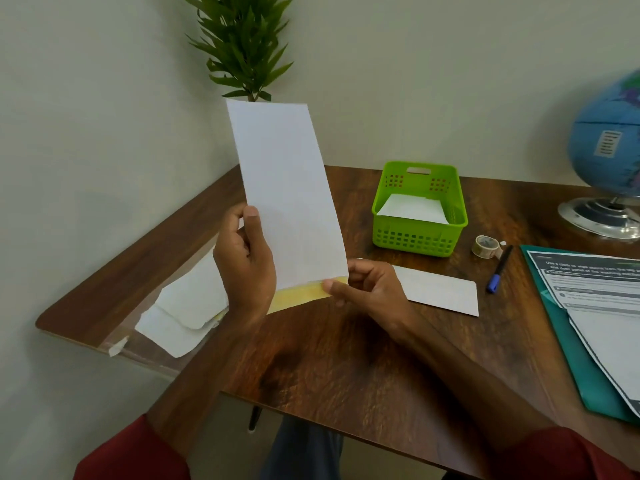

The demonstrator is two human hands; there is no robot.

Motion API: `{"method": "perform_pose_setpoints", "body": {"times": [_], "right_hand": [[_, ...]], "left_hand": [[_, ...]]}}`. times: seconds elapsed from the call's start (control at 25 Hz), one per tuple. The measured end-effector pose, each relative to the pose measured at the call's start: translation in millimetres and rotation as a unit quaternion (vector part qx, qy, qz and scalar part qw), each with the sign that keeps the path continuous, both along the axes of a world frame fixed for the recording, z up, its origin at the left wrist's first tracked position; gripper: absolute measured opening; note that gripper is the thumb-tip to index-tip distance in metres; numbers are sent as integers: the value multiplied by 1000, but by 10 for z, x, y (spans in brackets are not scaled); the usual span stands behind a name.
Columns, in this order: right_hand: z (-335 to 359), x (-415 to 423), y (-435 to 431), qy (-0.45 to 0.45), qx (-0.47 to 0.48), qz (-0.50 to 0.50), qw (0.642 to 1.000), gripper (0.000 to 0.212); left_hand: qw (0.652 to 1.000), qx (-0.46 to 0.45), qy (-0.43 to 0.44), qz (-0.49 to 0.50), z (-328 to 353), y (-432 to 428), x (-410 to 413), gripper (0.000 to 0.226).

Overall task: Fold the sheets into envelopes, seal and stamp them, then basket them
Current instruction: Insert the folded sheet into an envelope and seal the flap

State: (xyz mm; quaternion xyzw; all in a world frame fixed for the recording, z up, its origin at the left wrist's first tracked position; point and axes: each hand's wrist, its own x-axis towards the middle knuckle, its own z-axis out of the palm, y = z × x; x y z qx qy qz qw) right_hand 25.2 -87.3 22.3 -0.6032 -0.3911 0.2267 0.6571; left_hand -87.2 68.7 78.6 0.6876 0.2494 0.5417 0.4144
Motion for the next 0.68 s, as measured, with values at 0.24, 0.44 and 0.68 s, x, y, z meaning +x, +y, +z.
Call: {"method": "perform_pose_setpoints", "body": {"times": [0.24, 0.44, 0.68], "right_hand": [[3, 103, -21, 100, 43, -45, 993, 21], [-63, 157, 10, 75, -23, -116, 990, 28], [-51, 270, -11, 76, -39, -171, 981, 35]], "left_hand": [[1000, -17, -12, 2, -222, 3, -139, 65], [971, 26, 211, 112, -525, -48, -162, 104], [934, 132, 309, -121, -476, -126, -37, 114]]}}
